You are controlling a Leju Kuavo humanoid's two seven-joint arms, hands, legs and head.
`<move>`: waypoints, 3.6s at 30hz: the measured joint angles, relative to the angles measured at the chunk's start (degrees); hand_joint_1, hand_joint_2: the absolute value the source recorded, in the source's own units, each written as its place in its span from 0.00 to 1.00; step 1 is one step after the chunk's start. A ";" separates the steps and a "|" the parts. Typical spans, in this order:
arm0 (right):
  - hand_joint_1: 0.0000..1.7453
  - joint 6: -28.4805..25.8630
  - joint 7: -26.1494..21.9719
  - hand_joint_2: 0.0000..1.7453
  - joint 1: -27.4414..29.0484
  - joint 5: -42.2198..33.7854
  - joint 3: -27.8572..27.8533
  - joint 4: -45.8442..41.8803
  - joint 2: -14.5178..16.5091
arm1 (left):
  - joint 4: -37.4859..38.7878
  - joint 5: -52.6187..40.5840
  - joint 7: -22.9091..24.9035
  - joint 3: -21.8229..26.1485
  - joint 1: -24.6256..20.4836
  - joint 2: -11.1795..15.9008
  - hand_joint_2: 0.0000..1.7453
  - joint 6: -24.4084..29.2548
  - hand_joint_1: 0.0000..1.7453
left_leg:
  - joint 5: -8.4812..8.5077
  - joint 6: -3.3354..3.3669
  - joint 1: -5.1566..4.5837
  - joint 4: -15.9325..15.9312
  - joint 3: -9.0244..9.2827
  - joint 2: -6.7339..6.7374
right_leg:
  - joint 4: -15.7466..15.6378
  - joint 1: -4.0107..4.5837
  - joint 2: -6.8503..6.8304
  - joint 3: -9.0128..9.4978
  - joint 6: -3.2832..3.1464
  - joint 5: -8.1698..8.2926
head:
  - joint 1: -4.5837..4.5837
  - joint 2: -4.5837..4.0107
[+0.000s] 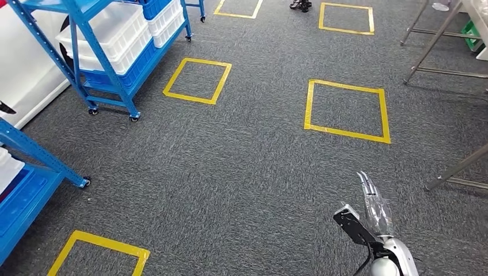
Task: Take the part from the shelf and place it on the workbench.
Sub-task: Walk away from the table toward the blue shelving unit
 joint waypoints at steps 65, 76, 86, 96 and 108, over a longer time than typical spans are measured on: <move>0.00 5.83 -1.43 0.00 -1.51 3.20 -9.63 -3.08 1.71 | 0.00 2.67 -2.26 -0.79 -2.83 0.79 0.00 -0.95 0.00 | 5.11 1.04 -1.04 -12.56 6.31 3.05 | 0.45 0.27 -0.86 -0.83 0.20 0.72 | -0.07 0.00; 0.00 5.61 -1.14 0.00 -2.11 3.92 -9.21 -2.35 1.85 | 0.00 3.16 -1.81 -0.74 -2.66 0.50 0.00 -0.64 0.00 | 7.15 2.85 -0.55 -15.69 7.00 -1.31 | 15.99 -0.94 3.49 -7.97 3.21 -6.18 | -0.04 0.00; 0.00 5.60 -0.99 0.00 -2.26 4.04 -9.40 -2.08 1.65 | 0.01 3.23 -1.07 -0.74 -2.56 0.29 0.00 -0.92 0.00 | 5.24 -0.35 0.24 -12.30 4.50 -3.88 | 0.28 -1.65 4.67 -1.16 1.61 1.34 | -0.05 0.00; 0.00 5.59 -1.19 0.00 -2.11 3.55 -9.63 -1.66 1.63 | 0.00 3.97 -0.21 -0.72 -3.07 0.45 0.00 -1.40 0.00 | 5.95 0.79 -0.50 -13.33 6.07 3.01 | 0.05 -0.39 -0.68 -0.41 1.16 0.81 | -0.05 0.00; 0.00 5.61 -1.52 0.00 -2.15 4.34 -10.17 -1.53 1.90 | 0.00 5.30 2.82 -0.19 -3.44 0.50 0.00 -2.10 0.00 | 7.41 2.56 -0.15 -15.64 6.92 -2.41 | 13.97 -1.23 3.67 -6.99 3.52 -4.37 | -0.03 0.00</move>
